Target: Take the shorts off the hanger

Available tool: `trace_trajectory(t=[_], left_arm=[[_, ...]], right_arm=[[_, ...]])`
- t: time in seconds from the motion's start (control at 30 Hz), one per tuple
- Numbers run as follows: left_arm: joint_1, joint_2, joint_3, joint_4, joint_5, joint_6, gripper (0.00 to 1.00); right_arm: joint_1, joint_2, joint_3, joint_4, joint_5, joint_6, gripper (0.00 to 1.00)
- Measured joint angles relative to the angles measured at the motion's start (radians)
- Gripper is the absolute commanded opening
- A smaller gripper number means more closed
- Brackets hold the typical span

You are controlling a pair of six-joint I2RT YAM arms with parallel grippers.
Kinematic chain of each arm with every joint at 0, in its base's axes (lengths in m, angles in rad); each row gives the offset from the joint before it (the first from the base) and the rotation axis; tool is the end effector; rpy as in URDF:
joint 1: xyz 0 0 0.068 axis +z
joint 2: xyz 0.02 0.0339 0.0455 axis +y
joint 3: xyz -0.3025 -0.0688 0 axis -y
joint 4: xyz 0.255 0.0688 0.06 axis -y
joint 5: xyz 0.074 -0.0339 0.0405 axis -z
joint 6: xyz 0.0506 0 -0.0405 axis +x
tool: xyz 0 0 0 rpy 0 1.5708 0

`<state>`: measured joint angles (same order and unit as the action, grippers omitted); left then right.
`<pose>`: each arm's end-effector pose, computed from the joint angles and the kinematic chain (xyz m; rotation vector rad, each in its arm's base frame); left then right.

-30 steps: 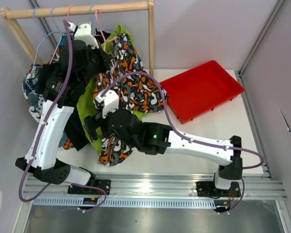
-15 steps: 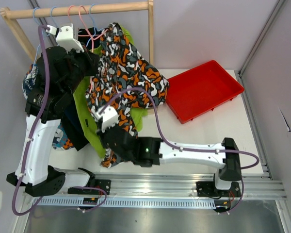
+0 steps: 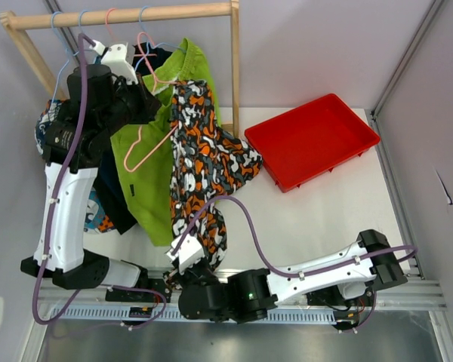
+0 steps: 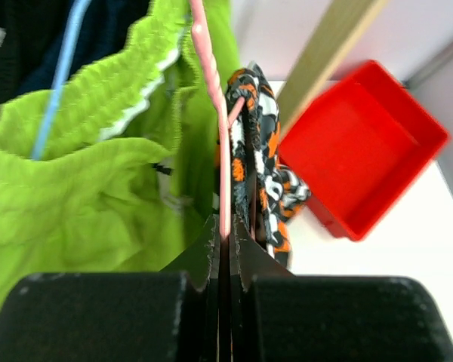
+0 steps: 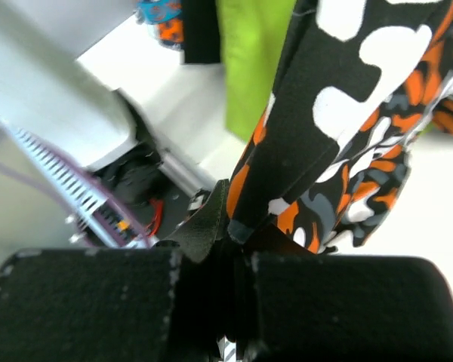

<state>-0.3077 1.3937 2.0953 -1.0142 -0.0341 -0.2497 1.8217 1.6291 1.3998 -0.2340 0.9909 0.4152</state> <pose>0.2305 -0.0714 0.5834 0.0315 1.8979 -0.3489 -0.0560 0.3889 0.3705 -0.6894 1.7221 0.5628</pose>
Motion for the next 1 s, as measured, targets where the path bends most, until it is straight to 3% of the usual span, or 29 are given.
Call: trace_trajectory(t=[0.1, 0.17, 0.3, 0.43, 0.47, 0.63, 0.73, 0.87, 1.0], left_arm=[[0.006, -0.038, -0.051, 0.039, 0.107, -0.013, 0.00], [0.000, -0.111, -0.170, 0.120, 0.199, -0.011, 0.00], [-0.074, -0.264, -0.367, 0.174, 0.327, 0.013, 0.00], [-0.109, -0.382, -0.467, 0.175, 0.375, 0.042, 0.00], [-0.109, -0.402, -0.476, 0.175, 0.375, 0.046, 0.00], [-0.109, -0.465, -0.481, 0.174, 0.365, 0.053, 0.00], [-0.109, -0.479, -0.481, 0.174, 0.340, 0.059, 0.00], [-0.109, -0.472, -0.487, 0.175, 0.300, 0.059, 0.00], [-0.109, -0.469, -0.524, 0.183, 0.265, 0.058, 0.00]], right_arm=[[-0.061, -0.013, 0.000, -0.027, 0.011, -0.006, 0.00], [-0.148, -0.042, 0.000, -0.048, -0.015, -0.035, 0.00], [-0.469, -0.142, 0.061, -0.091, -0.076, -0.140, 0.00], [-0.860, -0.188, 0.340, -0.129, -0.186, -0.253, 0.00], [-1.014, -0.182, 0.433, -0.145, -0.249, -0.262, 0.00], [-1.545, -0.033, 0.933, -0.208, -0.452, -0.252, 0.00], [-1.685, 0.048, 1.041, -0.196, -0.580, -0.233, 0.00], [-1.786, 0.112, 0.907, -0.146, -0.760, -0.185, 0.00], [-1.823, 0.288, 0.813, -0.144, -0.912, -0.159, 0.00]])
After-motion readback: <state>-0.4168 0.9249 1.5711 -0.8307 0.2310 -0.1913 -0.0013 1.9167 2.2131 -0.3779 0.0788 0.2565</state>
